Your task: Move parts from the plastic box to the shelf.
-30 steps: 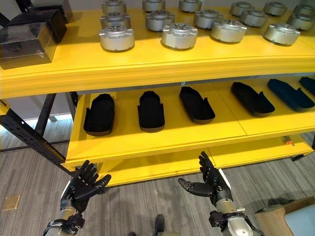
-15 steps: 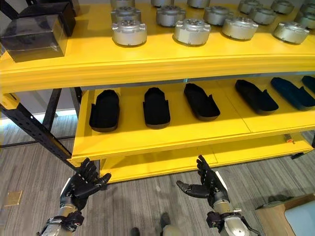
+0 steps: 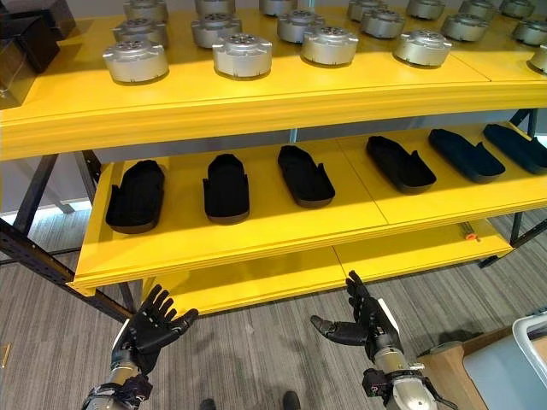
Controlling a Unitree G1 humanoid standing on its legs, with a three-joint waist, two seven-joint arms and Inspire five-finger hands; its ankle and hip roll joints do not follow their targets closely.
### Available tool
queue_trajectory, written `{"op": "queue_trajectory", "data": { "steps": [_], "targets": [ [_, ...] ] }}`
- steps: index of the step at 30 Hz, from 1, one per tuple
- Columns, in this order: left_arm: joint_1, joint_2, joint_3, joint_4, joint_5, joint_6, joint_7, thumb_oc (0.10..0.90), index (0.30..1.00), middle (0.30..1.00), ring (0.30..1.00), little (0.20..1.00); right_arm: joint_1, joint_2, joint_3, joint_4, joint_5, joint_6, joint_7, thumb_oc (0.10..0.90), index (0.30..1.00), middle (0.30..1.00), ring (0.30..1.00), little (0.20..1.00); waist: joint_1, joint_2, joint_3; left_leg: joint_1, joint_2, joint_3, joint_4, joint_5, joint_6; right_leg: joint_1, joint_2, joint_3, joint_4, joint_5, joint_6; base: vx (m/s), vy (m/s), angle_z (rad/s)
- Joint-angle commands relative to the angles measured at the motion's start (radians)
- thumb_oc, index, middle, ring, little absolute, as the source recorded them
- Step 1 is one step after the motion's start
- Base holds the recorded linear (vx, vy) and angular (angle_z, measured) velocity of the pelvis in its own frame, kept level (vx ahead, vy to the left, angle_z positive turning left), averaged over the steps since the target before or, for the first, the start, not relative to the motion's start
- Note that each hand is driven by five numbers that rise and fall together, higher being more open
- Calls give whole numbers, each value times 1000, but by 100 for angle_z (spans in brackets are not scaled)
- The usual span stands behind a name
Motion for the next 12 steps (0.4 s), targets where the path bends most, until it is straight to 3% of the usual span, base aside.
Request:
{"op": "queue_trajectory", "data": {
  "steps": [1, 12],
  "targets": [
    [-44, 58, 43, -81, -2, -71, -28, 900, 1000, 1000, 1000, 1000, -65, 11, -40, -82, 10, -86, 5, 900, 1000, 1000, 1000, 1000, 2, -24, -61, 6, -86, -61, 1, -81, 70, -28, -16, -16, 32, -61, 21, 14, -14, 4],
    [-52, 53, 40, -70, 22, -75, -14, 900, 1000, 1000, 1000, 1000, -70, 24, -26, -77, 1, -86, -1, 900, 1000, 1000, 1000, 1000, 0, -15, -72, 18, -84, -58, -2, -87, 66, -12, -18, -15, 23, -65, 19, 11, -4, 4]
  ]
}}
